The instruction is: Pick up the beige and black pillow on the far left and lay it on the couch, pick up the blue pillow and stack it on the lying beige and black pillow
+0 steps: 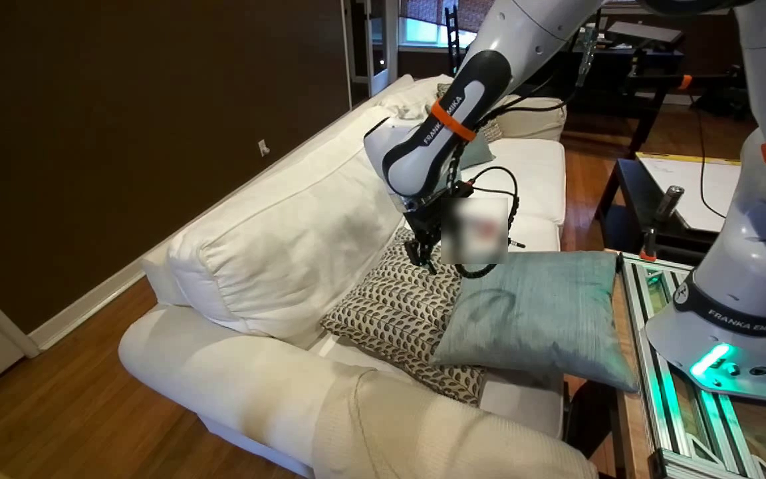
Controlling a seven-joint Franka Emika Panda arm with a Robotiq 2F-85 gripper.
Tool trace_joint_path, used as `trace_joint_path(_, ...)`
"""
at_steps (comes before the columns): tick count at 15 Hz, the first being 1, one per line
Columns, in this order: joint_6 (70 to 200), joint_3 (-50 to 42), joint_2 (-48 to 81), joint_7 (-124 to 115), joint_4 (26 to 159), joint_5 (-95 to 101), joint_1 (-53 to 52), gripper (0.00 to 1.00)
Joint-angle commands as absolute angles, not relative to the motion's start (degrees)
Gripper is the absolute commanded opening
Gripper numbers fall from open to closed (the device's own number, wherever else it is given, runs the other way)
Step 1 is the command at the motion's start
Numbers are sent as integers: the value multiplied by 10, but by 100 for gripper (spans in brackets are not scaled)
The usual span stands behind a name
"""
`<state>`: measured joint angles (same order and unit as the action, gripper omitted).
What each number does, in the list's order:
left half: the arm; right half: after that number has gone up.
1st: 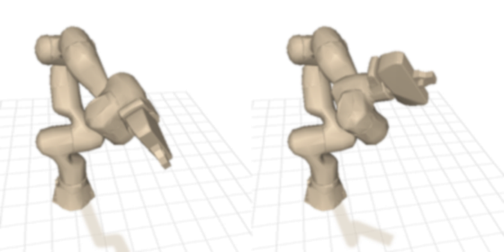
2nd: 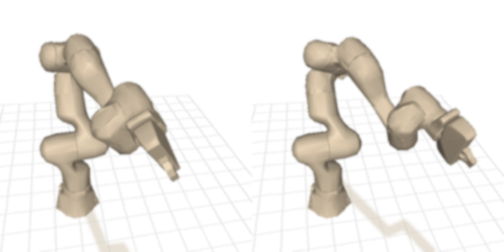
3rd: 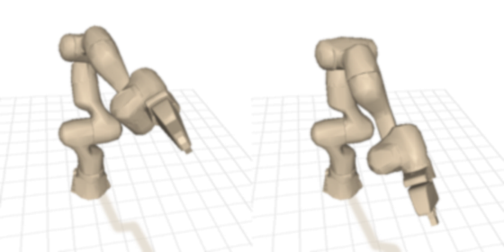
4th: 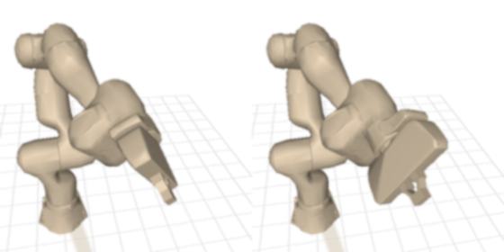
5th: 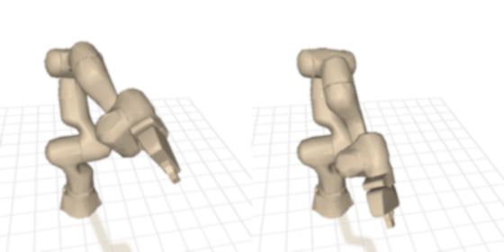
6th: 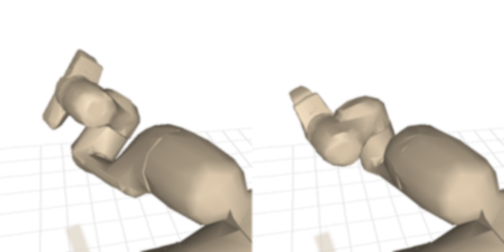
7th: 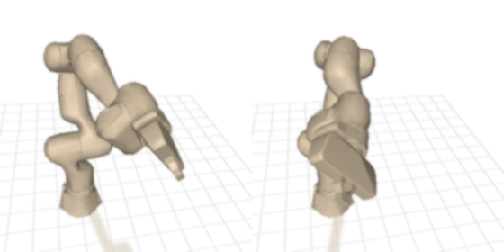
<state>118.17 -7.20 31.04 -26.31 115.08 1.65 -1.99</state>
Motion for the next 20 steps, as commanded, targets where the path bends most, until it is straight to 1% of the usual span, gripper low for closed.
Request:
trace_joint_path(1,1242,-77,320,-265,1191,22,-21,100)
trace_joint_path(5,1246,-79,355,-260,1190,8,-12,100)
trace_joint_path(11,1242,-87,420,-264,1155,9,-12,100)
trace_joint_path(14,1217,-78,450,-244,1132,0,-6,100)
trace_joint_path(15,1205,-76,459,-237,1125,-2,-5,95)
trace_joint_path(16,1190,-74,466,-229,1119,-3,-3,73)
trace_joint_path(18,1171,-73,477,-221,1107,-4,-2,69)
trace_joint_path(20,1157,-73,486,-215,1094,-5,-1,55)
